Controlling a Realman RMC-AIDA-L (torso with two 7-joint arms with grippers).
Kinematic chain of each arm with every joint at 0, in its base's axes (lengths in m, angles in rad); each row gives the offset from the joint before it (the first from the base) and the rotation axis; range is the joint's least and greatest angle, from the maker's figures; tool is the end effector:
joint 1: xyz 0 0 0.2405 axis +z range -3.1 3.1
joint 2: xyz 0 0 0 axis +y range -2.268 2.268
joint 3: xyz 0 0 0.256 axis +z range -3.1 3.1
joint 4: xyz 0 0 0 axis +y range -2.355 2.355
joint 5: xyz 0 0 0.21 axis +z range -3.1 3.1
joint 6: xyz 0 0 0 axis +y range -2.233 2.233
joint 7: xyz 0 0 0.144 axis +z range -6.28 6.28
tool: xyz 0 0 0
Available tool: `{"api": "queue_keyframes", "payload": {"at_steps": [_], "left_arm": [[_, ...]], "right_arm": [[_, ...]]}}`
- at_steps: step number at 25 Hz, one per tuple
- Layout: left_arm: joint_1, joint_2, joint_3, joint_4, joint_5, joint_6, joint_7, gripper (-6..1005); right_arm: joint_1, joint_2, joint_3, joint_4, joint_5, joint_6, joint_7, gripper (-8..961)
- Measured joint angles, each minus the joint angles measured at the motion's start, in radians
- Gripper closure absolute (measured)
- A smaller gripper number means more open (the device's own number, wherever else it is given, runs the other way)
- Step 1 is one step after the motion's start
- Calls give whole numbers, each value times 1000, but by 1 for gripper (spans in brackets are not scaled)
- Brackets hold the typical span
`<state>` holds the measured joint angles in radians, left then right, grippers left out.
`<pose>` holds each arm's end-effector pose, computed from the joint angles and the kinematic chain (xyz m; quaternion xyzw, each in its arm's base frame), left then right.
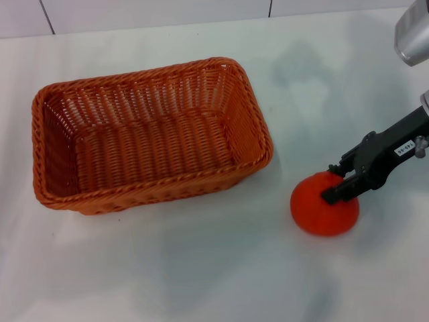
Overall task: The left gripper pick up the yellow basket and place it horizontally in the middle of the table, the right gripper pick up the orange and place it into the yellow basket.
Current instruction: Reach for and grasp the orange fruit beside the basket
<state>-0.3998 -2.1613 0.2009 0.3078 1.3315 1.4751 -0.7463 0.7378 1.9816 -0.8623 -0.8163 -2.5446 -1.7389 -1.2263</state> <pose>-0.3264 0.3077 0.0434 -0.6539 -0.2339 -0.4613 0.5522 0.2477 0.3518 0.0305 0.3005 0.9494 0.0018 0.0916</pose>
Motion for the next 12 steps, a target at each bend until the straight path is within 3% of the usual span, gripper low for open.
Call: {"api": "queue_keyframes", "payload": {"at_steps": [8,12], "left_arm": [[1,0,0,1,0,-9,1,432],[1,0,0,1,0,-14,1,432]], "right_arm": [[-1,0,9,-4,24,8,-30,416],[-7,-12,36,-7,71,6,-59,571]]}}
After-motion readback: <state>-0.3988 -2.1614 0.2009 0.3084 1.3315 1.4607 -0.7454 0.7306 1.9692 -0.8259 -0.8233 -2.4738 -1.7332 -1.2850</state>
